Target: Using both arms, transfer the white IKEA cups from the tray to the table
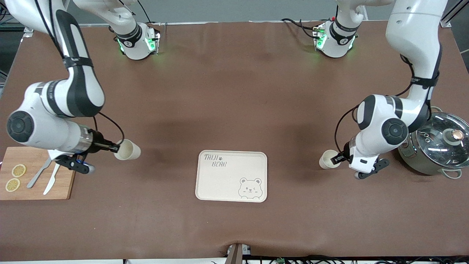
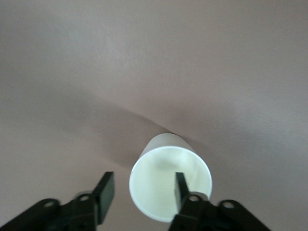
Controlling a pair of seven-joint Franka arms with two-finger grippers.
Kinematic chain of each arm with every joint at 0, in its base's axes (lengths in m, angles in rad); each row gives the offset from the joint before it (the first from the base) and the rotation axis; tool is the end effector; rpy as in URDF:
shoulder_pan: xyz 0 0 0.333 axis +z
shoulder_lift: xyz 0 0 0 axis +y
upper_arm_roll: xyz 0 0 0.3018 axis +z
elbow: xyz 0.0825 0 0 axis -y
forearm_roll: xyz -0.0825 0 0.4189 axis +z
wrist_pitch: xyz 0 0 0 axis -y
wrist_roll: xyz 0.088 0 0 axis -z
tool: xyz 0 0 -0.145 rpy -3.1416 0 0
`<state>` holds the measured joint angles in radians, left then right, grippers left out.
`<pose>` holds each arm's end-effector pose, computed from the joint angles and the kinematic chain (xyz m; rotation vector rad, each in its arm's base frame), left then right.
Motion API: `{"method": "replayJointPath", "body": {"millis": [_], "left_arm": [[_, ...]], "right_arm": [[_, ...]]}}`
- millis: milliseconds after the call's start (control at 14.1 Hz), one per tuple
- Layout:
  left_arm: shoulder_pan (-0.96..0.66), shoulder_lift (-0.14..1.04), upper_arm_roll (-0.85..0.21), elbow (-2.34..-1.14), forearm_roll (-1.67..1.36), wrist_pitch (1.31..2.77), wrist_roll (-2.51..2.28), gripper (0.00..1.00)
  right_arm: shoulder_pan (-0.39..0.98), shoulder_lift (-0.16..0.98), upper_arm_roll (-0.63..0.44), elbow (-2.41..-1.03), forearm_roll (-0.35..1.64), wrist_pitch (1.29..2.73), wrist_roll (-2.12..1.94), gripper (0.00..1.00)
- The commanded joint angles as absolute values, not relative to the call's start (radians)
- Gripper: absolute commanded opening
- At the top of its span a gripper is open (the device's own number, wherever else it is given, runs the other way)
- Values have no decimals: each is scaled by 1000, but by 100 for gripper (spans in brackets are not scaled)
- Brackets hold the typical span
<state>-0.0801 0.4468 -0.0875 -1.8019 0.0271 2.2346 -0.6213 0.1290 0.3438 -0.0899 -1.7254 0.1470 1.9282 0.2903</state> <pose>0.6601 -0.1083 0.2259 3.0536 0.6912 -0.0276 0.6528 0.0436 0.3070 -3.0170 0.4701 0.2354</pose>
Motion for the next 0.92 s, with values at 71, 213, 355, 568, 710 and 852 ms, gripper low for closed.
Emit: {"method": "replayJointPath", "body": {"millis": [71, 213, 355, 568, 710, 852], "left_arm": [[-31, 361, -89, -1731, 54, 2138, -523, 100], [-5, 345, -89, -1706, 54, 2137, -458, 100], [34, 286, -90, -1712, 54, 2091, -402, 100], [80, 189, -89, -1707, 52, 2016, -287, 100], [113, 134, -92, -1706, 41, 2002, -220, 100], [126, 101, -91, -1671, 38, 1979, -175, 100]], "right_arm": [[-7, 250, -71, -1975, 124, 2101, 30, 0], [-64, 250, -71, -2054, 124, 2190, -61, 0], [-84, 252, -69, -2110, 126, 2247, -92, 0], [-84, 255, -69, -2180, 126, 2337, -95, 0], [-80, 261, -69, -2207, 126, 2379, -95, 0], [-84, 262, -69, -2206, 126, 2376, -95, 0]]}}
